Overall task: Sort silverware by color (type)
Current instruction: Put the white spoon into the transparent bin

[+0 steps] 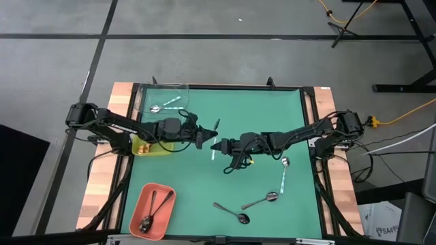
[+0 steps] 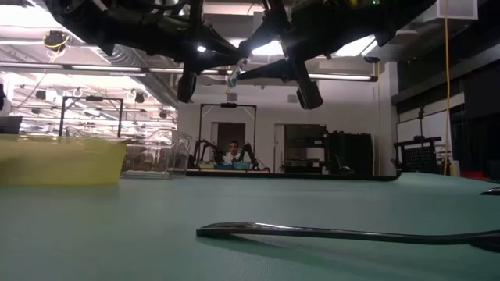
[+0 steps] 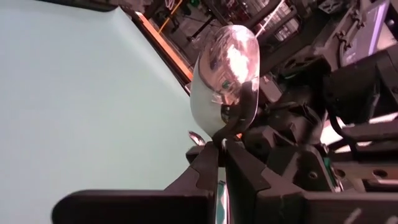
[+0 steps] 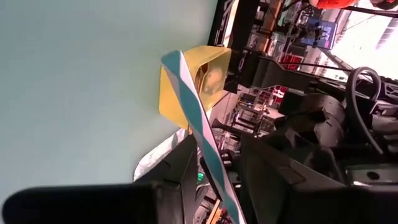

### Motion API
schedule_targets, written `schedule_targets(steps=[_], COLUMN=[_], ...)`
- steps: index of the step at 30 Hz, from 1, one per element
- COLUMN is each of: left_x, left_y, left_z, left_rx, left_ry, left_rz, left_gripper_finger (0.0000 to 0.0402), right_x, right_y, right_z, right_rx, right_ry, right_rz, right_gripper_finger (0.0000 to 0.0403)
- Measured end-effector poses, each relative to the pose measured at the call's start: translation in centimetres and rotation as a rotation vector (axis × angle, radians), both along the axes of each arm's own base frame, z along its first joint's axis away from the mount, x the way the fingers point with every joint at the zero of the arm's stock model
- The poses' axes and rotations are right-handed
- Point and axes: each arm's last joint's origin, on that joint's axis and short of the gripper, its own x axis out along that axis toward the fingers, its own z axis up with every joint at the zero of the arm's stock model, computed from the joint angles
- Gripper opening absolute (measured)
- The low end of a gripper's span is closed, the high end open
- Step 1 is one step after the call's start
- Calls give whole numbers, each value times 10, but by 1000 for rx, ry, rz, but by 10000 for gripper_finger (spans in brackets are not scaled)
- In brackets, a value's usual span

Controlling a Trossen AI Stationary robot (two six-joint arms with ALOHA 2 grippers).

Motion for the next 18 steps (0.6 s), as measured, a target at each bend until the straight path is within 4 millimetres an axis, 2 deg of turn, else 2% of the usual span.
schedule_targets(steps=[10, 18], left_x=[-1, -3], left_y=[18, 33], left_z=[-1, -1], left_rx=[17, 38], left_ry=[10, 12], left_rz=[79, 121], left_gripper_finger=[13, 13], right_x=[-1, -1], right_y=[2, 1], right_z=[-2, -3], right_rx=[9, 143], right_ry=[32, 36], right_rz=[19, -42], right_gripper_finger=[115, 115])
